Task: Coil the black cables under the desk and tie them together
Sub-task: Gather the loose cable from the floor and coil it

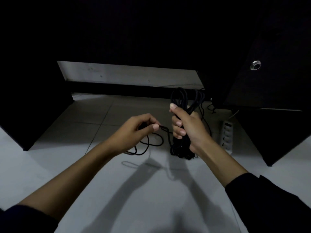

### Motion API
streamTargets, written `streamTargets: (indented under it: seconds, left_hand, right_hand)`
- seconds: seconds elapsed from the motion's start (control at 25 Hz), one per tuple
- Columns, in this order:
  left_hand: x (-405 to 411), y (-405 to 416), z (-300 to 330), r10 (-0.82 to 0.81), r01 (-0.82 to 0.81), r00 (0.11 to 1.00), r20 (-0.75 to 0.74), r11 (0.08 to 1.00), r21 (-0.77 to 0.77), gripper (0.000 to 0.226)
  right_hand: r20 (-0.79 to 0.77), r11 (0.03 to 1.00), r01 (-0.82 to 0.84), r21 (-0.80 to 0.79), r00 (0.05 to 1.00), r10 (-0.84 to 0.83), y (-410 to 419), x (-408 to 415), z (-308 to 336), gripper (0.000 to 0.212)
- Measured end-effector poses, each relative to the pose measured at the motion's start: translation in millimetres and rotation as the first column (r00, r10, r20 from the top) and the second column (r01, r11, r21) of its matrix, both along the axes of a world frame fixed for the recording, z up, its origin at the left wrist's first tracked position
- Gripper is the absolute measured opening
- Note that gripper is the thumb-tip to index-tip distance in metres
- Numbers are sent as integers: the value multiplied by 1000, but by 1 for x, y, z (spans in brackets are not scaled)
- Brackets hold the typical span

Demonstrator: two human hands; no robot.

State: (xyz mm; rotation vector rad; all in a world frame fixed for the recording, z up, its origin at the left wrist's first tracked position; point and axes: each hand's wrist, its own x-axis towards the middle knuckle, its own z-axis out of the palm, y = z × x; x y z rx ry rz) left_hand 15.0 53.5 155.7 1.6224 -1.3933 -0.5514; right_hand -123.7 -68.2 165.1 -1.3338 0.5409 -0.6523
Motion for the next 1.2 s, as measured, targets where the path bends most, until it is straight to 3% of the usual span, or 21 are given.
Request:
streamTargets:
  seconds: [0.12,0.32,0.48,0.6,0.76,0.88,0.96,1.04,1.2]
  left_hand:
    - [-6,-5,16,-30,43,970,243,998,-50,10]
    - [-9,-7,25,0,22,925,379,998,-53,2]
    - [-19,-9,23,128,-93,947,294,987,-130,23]
    - [-18,-10,27,192,-171,951,244,980,-105,38]
    - [3,-8,29,7,-54,951,310,988,142,26]
    - [20,5,14,-34,-2,986,164,978,210,20]
    - [21,8,11,68,-55,991,-117,992,114,16]
    - [16,1,16,124,-135,910,-396,991,-1,15]
    - [4,-18,30,95,-180,838,-538,978,-108,17]
  right_hand:
    - [-73,992,10,-124,997,-19,3,1,1,38]
    - [-95,976,56,-210,992,-78,2,0,1,36]
    - [-198,973,21,-232,978,-69,8,4,3,44]
    - [-238,946,19,-323,966,-101,12,6,3,46]
    - [-212,974,7,-225,976,-56,10,4,2,43]
    - [-128,990,29,-139,991,-47,1,-1,3,37]
    - [-117,984,4,-178,993,-25,-1,-4,-1,42]
    - [-122,969,-14,-247,992,-16,4,-4,-6,43]
    - [-97,946,-43,-322,995,12,13,2,-11,40]
